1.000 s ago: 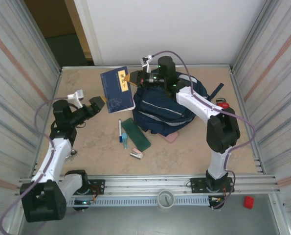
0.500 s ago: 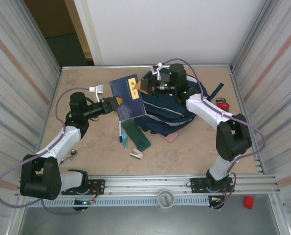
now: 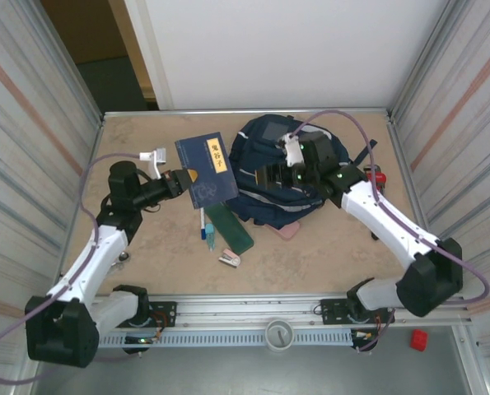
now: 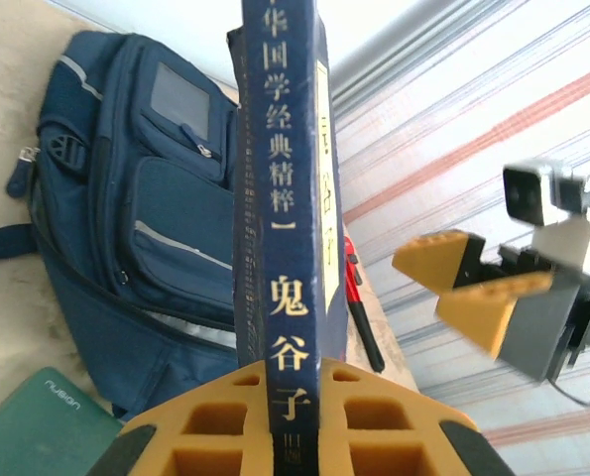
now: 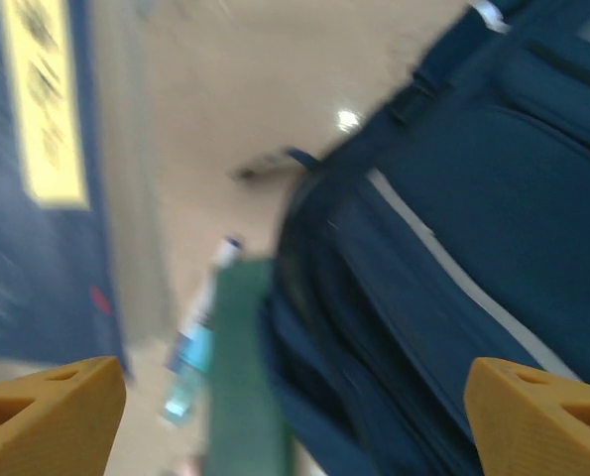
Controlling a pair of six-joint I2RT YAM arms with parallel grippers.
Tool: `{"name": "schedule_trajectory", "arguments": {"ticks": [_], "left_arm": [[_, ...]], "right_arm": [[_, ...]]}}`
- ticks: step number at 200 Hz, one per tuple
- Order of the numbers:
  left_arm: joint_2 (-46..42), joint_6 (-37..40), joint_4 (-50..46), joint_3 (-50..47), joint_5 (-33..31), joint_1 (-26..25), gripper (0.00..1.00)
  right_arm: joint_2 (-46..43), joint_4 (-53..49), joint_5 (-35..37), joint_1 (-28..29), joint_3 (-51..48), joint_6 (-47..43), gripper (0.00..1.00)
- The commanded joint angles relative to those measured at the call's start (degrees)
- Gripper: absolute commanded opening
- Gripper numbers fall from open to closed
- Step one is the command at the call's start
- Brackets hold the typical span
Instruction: Pack the student bag
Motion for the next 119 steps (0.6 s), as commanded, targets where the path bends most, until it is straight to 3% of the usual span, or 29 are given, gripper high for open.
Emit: {"name": "schedule_trajectory", "arguments": {"ticks": [1,15,30,58,72,93,119], "left_arm": [[-2.84,3.07,-3.33,1.35,-3.33,0.16,0.0],[-2.59,3.21,-3.95,1.88,-2.65,0.07,0.0],[-2.15,3.33,-4.42,2.02,-1.81,-0.01,0.0],[-2.95,2.84,-4.76,0.73,-1.76,-0.19,0.0],[-3.95,2.95,-5.84,0.2,-1.83,-0.28,0.0],[-4.51,3.07,-8.2,-0.09,-1.51,-1.01,0.0],[-4.19,-1.17,-6.44,-1.92,0.13,-3.6,0.0]], "right_arm": [[1.68,-12.88,15.09,3.64,-2.21,-14.87,0.94],[4.15,-12.47,19.54,6.84,-2.34,-16.23,0.94],[8.2,-11.77,21.47,7.87,-0.97,-16.78,0.88],[16.11,-10.63,24.16,8.93,2.87,-18.44,0.57],[19.58,-10.56,26.23,9.47,5.13,-19.3,0.47],[22.08,-11.17,32.51,10.38,8.22,-19.8,0.19],[17.39,-9.67,37.29,10.31,9.65,-18.14,0.05]]}}
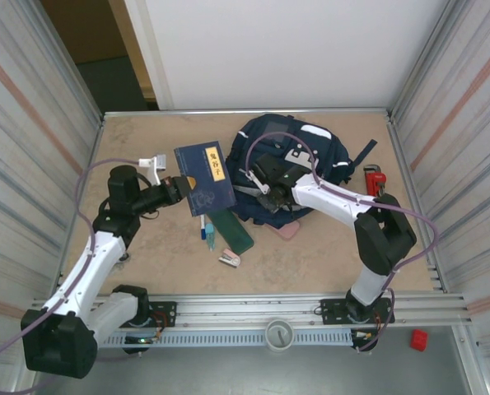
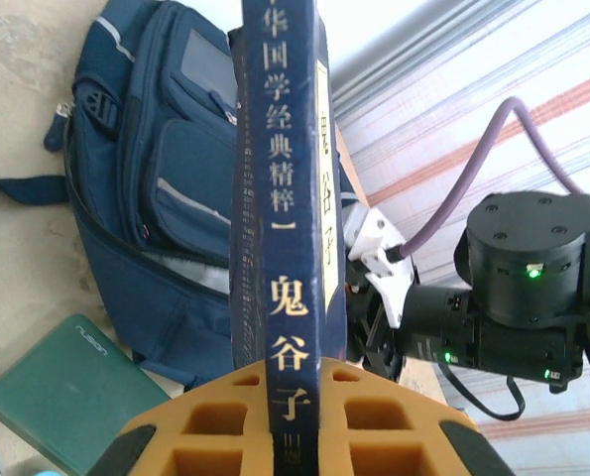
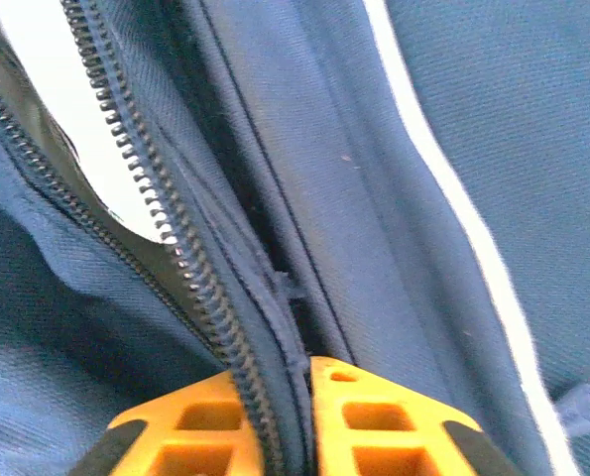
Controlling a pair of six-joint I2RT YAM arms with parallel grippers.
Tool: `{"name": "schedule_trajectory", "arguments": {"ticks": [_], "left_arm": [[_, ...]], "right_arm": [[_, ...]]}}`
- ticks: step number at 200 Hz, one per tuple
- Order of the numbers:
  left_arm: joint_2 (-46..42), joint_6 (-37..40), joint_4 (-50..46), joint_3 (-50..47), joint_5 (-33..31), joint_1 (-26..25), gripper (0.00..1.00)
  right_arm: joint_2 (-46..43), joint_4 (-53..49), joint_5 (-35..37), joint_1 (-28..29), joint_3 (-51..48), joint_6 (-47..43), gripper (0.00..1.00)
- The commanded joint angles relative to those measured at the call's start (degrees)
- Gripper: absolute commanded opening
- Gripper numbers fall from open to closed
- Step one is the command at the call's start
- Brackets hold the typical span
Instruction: Pack the student bag
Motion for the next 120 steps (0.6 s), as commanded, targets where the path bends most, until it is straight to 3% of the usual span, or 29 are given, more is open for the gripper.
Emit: {"name": "schedule_trajectory", "arguments": {"ticks": [1,9,27,72,120], "left_arm": [[-1.05,-3.19,1.99,-1.84,2.08,-2.39,0.0],[-0.8,-5.18,3.96,-2.87,2.48,-3.82,0.0],[0.36,-10.2,9.07,-5.12,1.96,-8.32,0.0],[12.3,-21.58,23.79,-3.64,1.86,-18.39,0.0],[30.41,-35.34,40.43,3.87,-0.84,-21.79,0.0]], "right_arm": [[-4.33,1.58,8.08,-0.07,3.26,0.63,0.05],[-6.26,2.35,8.15,-0.54,3.68,1.71,0.0],[-10.46,4.39,4.32,-2.56,4.28,5.04,0.0],[-16.1,5.97,-14.98,-12.31,6.9,14.17,0.0],[-17.84,6.73,-18.19,-14.39,8.75,16.33,0.0]]}}
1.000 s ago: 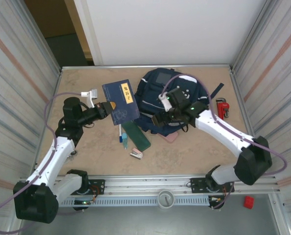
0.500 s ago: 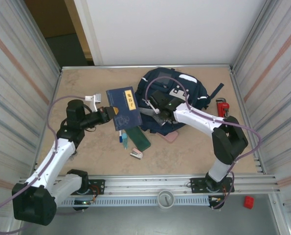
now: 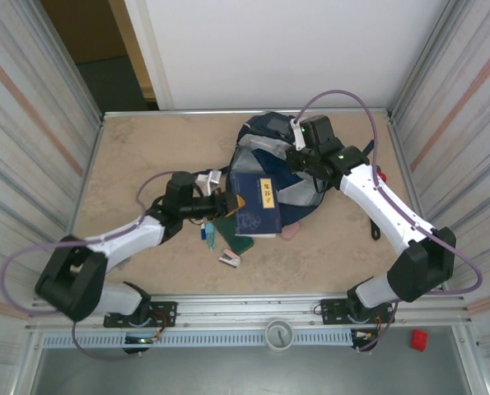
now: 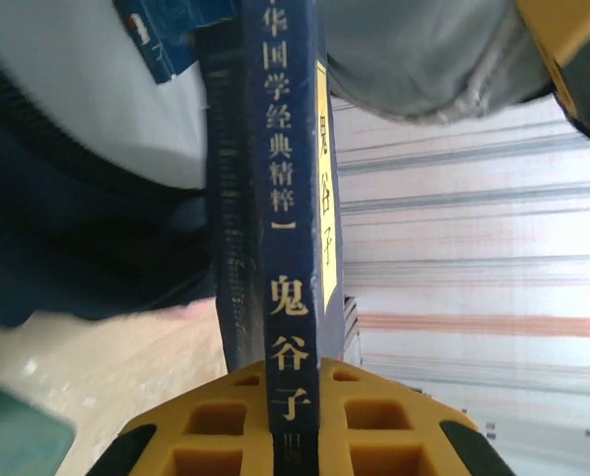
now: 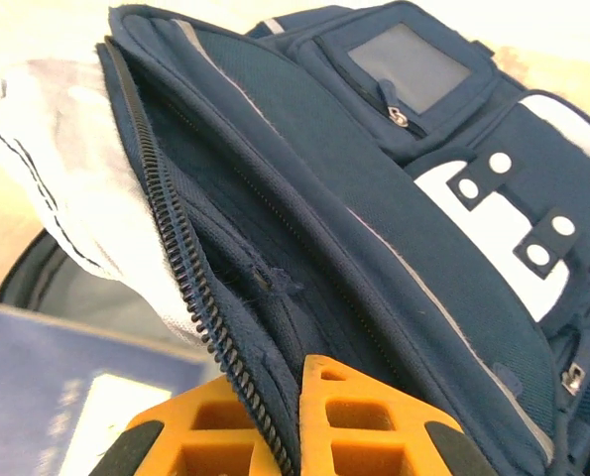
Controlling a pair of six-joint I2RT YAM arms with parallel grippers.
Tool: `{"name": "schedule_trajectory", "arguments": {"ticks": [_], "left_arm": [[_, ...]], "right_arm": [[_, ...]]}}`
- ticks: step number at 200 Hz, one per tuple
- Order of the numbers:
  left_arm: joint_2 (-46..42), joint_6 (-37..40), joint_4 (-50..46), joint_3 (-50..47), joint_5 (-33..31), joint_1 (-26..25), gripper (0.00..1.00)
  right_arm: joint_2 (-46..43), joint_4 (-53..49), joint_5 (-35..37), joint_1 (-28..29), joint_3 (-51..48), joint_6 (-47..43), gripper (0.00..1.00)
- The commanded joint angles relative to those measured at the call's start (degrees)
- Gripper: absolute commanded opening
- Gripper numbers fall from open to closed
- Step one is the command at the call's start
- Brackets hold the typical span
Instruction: Pack the student bag
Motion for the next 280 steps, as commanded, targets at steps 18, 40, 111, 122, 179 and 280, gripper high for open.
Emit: {"name": "schedule_trajectory", "arguments": {"ticks": [18,40,111,122,179,280], "left_arm": [[9.55,-10.09,13.41,10.02,-2.31,-0.9,0.0],[14.81,-12.9,13.28,14.48,-5.47,-0.64,0.0],[32.72,-11.96,5.19,31.98,-16.59,-1.5,0.0],[34.27,-9.14,2.39,33.5,-19.47,-2.25,0.03],[42.2,-4.33,2.16,41.28,-28.11,-5.51,0.23],[7.43,15.26,-2.55,9.06,-11.01,3.34,0.69]], "right_arm": [[-2.63,2.71,-5.74,-0.24,3.76,3.93,0.0],[-2.62,2.39,-6.41,-0.28,3.94,3.53,0.0],[-1.74,2.21,-8.51,-0.46,4.42,3.39,0.0],[-1.46,2.21,-8.87,-0.63,3.92,3.39,0.0],[0.19,2.89,-11.45,-1.31,1.39,4.04,0.0],[-5.09,5.94,-18.17,-5.56,-14.71,8.47,0.21]]}}
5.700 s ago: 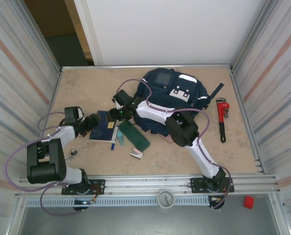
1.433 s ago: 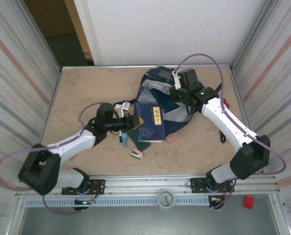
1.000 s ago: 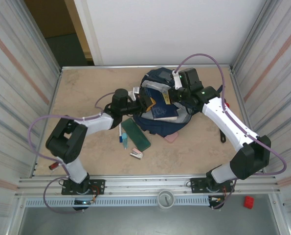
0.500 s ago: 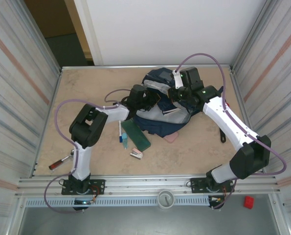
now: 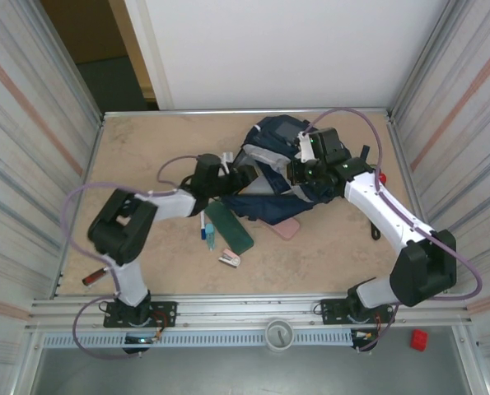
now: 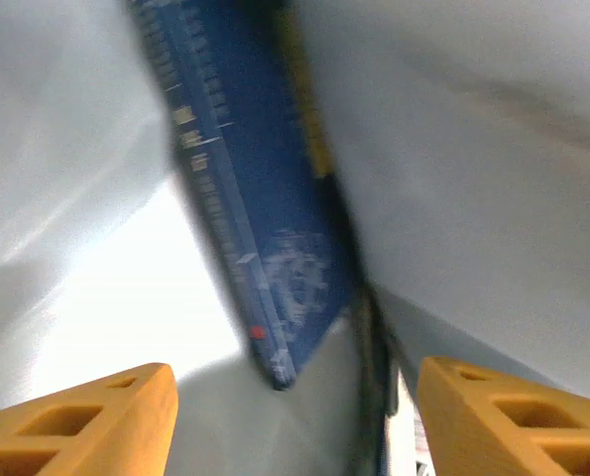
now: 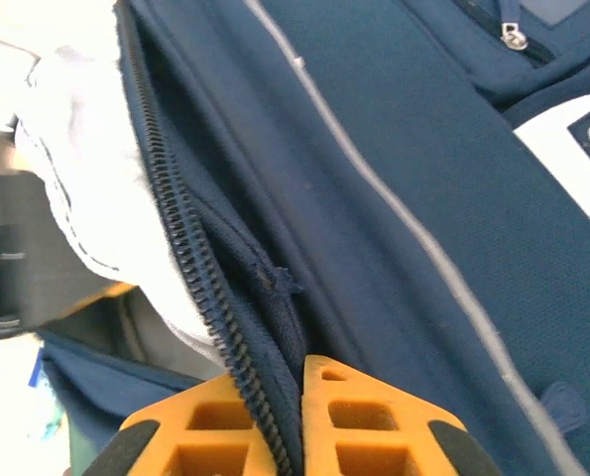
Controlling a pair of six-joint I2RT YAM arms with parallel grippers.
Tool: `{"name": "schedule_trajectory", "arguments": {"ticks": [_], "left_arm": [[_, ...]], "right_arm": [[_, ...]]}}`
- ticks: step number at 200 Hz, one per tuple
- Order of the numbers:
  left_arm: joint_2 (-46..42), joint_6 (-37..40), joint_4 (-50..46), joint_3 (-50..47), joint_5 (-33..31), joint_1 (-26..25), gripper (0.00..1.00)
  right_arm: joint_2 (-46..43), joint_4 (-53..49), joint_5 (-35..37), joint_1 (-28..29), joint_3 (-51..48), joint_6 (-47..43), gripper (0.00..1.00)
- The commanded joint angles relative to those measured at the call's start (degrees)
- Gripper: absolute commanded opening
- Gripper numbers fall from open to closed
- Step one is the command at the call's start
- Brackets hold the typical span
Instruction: Pack the student bag
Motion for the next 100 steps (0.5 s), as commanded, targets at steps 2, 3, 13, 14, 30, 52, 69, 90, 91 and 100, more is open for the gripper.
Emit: {"name": "schedule_trajectory", "arguments": {"ticks": [2,3,13,14,30,52,69,90,91,100], "left_arm": [[-13.19,12.26,-7.87,-5.29,2.83,3.0,0.7],[-13.43,12.72,-8.48,-5.52,2.75,3.12,0.7],[-17.86,16.5,-14.49,-7.41,0.69,4.59,0.73],[-18.28,16.82,-15.09,-7.55,0.45,4.75,0.74],[-23.05,20.74,-21.06,-10.11,-1.86,7.62,0.76],[-25.55,24.99,-26.32,-11.05,-3.98,10.36,0.8],[-23.06,27.46,-30.27,-8.01,-2.39,10.15,0.8],[-18.38,27.57,-31.11,-5.46,-1.47,7.92,0.81],[-18.18,27.58,-31.04,-5.43,-1.47,7.77,0.81],[-16.41,27.18,-30.48,-4.8,-1.5,6.46,0.81]], "right_arm": [[-2.41,0.91,-4.43,-0.84,-3.9,2.96,0.24],[-2.42,0.83,-4.59,-0.86,-4.11,3.08,0.25],[-2.99,0.3,-8.3,-0.96,-6.47,4.21,0.39],[-3.06,0.26,-8.63,-0.96,-7.07,4.28,0.4],[-6.14,0.04,-11.84,-1.68,-11.3,6.03,0.58],[-12.01,1.74,-10.58,-7.19,-15.93,9.77,0.76],[-12.28,2.54,-7.12,-15.12,-17.18,14.42,0.84],[-7.48,5.22,-2.17,-22.6,-17.74,19.29,1.0],[-7.19,5.49,-2.01,-22.77,-17.75,19.46,1.0],[-4.04,7.86,-1.99,-24.21,-17.71,21.34,1.0]]}}
